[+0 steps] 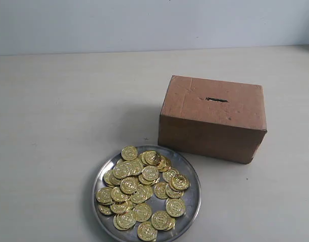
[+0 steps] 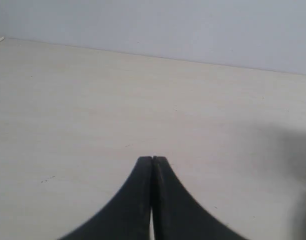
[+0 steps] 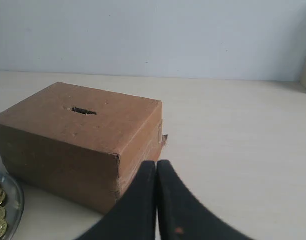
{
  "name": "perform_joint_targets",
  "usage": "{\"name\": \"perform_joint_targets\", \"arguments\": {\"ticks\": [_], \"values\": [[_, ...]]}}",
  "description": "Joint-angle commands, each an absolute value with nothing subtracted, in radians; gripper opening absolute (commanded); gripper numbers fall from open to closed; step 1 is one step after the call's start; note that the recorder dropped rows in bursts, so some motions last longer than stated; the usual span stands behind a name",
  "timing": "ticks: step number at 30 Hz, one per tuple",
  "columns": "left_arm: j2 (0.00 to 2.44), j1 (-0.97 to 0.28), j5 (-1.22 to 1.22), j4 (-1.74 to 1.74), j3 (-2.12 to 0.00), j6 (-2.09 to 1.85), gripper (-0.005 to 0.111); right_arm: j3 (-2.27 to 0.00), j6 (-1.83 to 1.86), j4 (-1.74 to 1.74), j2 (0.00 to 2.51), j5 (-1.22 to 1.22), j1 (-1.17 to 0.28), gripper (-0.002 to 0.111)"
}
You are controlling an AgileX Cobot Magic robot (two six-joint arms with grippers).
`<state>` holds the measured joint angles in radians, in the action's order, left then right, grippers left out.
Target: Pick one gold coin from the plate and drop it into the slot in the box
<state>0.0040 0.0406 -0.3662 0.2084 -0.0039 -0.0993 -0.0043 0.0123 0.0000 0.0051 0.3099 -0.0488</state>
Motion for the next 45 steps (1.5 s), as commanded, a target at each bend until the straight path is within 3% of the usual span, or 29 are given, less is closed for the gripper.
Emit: {"name": "perform_joint_targets", "arguments": {"ticks": [1,31,41,45], "values": [[0.000,0.036,-0.356,0.220,0.000,-0.103,0.000,0.000,0.016,-0.006,0.000,0.303,-0.052,0.000],[0.000,0.036,-0.356,0.220,0.000,-0.103,0.000,0.000,-0.097,0.122,0.000,0.135,-0.052,0.000],[0.000,0.036,-0.356,0.220,0.000,-0.103,0.000,0.000,-0.234,0.309,0.000,-0.188,-0.052,0.000],[0.000,0.036,-0.356,0.220,0.000,-0.103,0.000,-0.163,-0.293,0.289,0.000,0.063,-0.052,0.000]]}}
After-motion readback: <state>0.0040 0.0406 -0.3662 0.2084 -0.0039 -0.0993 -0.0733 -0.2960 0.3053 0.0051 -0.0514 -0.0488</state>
